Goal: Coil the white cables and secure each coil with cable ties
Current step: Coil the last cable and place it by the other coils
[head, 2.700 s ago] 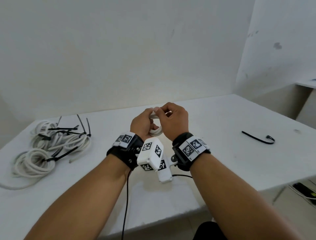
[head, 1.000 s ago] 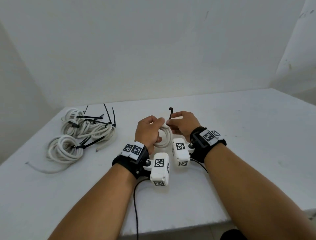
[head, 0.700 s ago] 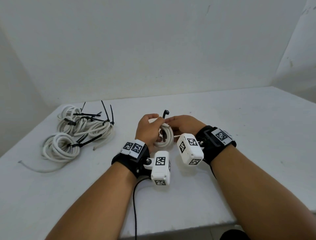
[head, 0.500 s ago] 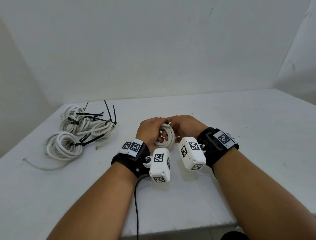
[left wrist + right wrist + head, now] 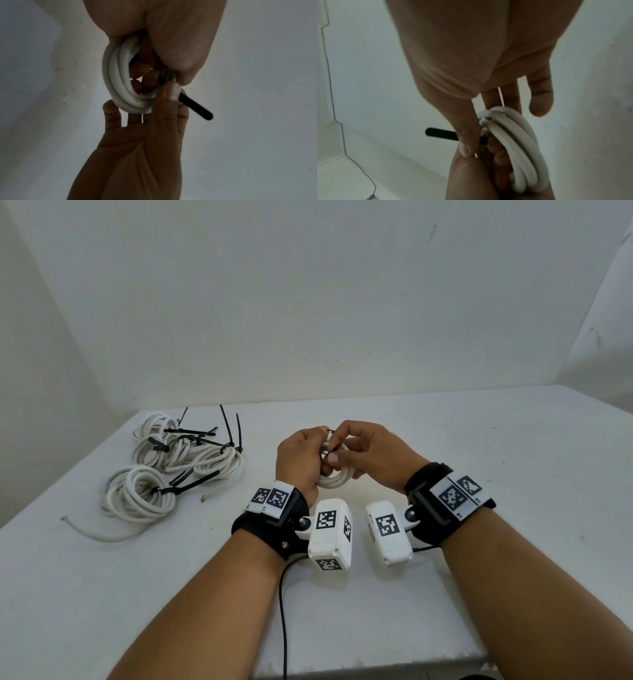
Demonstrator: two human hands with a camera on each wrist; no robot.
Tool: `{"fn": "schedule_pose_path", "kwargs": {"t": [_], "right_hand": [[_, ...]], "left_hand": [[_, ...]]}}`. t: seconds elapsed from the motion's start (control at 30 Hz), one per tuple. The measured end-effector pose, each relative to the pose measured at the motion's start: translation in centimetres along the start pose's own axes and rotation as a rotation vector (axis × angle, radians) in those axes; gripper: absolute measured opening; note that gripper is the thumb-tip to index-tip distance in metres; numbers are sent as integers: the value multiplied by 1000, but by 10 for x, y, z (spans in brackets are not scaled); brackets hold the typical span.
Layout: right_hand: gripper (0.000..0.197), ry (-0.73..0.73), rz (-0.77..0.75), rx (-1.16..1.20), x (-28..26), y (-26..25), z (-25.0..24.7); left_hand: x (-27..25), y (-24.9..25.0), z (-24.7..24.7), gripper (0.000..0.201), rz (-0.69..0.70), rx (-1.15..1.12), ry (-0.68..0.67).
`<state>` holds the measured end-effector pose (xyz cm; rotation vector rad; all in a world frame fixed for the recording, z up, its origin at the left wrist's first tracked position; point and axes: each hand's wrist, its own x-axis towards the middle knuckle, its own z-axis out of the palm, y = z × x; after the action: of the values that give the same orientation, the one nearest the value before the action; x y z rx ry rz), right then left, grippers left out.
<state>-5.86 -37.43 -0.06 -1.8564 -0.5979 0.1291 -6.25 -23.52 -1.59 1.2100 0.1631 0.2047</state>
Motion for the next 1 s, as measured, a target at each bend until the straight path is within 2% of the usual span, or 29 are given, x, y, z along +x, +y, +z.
{"fn": "schedule_pose_path", "kwargs": {"t": [0.1, 0.2, 0.3, 0.43, 0.6, 0.73, 0.9, 1.0], "right_hand": [[9, 109, -46, -100, 1, 1, 3], [13, 366, -113, -175, 4, -1, -1], [11, 304, -68, -100, 3, -3, -2], [11, 368, -102, -58, 1, -3, -5], [14, 420, -61, 139, 1, -3, -7], [10, 365, -7, 339, 0, -7, -6], [21, 363, 78, 425, 0, -10, -8], [16, 306, 123, 609, 2, -11, -9]], "left_hand": [[3, -1, -1, 12, 13, 35, 2], [6, -4, -7, 13, 16, 88, 16], [5, -5, -9, 13, 37, 164, -12], [2, -9, -4, 19, 71, 267, -119], [-2, -3, -2, 19, 41, 159, -276], [-3, 1, -3, 26, 27, 122, -368], [-1, -1, -4, 27, 55, 143, -247], [3, 0, -7, 24, 66, 133, -145]]}}
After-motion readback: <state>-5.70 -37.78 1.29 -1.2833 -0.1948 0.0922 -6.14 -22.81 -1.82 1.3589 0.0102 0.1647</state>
